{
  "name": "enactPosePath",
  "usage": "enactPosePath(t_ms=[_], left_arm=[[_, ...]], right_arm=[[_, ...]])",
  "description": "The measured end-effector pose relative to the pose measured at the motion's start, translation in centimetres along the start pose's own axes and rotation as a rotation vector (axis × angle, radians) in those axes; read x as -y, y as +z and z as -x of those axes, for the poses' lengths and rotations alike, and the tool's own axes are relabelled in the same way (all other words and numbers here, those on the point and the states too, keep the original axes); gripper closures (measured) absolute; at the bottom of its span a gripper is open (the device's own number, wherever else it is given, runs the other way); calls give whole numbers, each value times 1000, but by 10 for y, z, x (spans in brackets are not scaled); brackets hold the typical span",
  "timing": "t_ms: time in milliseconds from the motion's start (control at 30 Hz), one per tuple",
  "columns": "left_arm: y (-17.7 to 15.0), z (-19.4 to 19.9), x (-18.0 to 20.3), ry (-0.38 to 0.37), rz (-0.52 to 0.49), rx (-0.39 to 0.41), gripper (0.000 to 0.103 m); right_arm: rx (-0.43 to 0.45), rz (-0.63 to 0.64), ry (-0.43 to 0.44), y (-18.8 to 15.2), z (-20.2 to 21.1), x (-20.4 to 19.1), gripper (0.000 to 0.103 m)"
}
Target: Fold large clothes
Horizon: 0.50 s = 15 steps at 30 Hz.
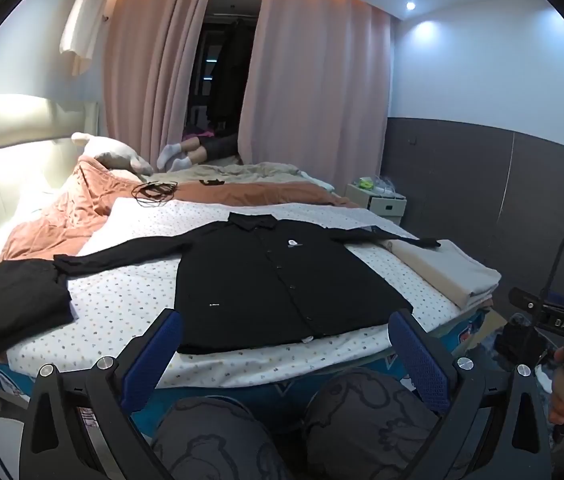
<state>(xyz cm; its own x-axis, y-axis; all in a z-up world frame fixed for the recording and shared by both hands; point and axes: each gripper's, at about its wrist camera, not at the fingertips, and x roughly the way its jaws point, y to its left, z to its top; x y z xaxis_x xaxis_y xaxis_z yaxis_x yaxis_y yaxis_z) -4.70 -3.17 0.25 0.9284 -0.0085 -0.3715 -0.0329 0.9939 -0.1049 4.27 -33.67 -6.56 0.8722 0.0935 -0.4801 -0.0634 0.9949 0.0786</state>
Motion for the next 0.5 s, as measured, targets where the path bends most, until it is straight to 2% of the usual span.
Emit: enactPosePath(t_ms=[500], left_arm=[[-7, 15, 7, 6, -4, 15, 0]], right_arm=[[39, 1, 22, -13, 30, 15, 0]])
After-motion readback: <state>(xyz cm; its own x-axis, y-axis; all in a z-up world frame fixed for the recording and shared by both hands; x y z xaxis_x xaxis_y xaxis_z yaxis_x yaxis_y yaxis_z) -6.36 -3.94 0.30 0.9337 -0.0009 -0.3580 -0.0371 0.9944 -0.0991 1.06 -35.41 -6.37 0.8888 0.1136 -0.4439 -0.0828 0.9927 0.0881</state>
